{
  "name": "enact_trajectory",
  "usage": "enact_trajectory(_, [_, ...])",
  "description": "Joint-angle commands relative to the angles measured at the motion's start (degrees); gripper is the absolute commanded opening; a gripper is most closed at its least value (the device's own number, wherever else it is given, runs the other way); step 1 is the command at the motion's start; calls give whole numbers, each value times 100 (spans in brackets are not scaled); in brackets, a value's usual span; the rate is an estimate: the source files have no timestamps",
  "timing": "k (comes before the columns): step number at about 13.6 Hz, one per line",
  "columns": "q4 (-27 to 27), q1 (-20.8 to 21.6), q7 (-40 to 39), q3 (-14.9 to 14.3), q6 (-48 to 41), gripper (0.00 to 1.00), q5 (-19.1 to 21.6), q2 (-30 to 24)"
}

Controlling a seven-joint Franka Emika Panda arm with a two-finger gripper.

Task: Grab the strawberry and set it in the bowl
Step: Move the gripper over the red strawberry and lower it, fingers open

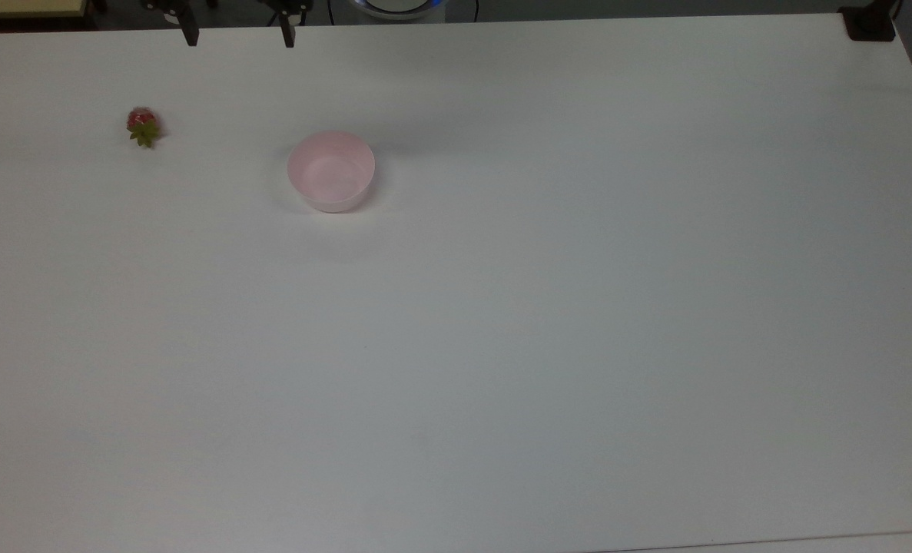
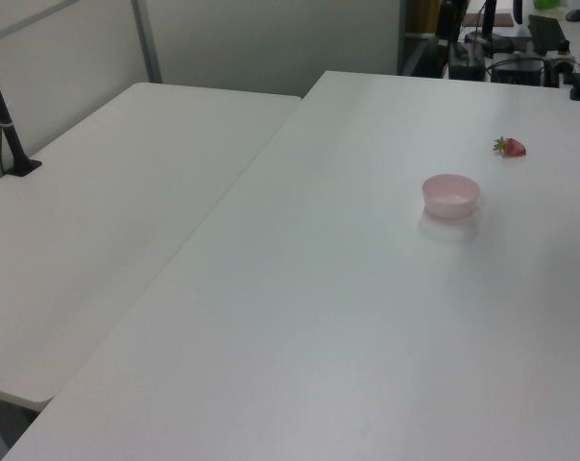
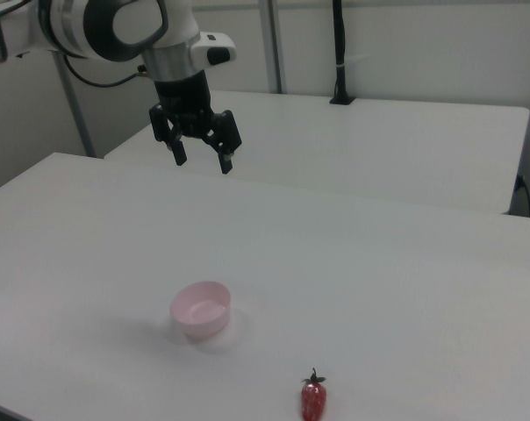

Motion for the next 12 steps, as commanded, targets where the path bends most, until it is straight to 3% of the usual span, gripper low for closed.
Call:
enact_trajectory(1, [56, -244, -618, 29, -141, 100, 267, -170])
enact_trajectory(8, [56, -289, -640, 3, -125, 100, 216, -145])
enact_trajectory(12, [-58, -325, -1130, -278, -152, 100, 172, -75])
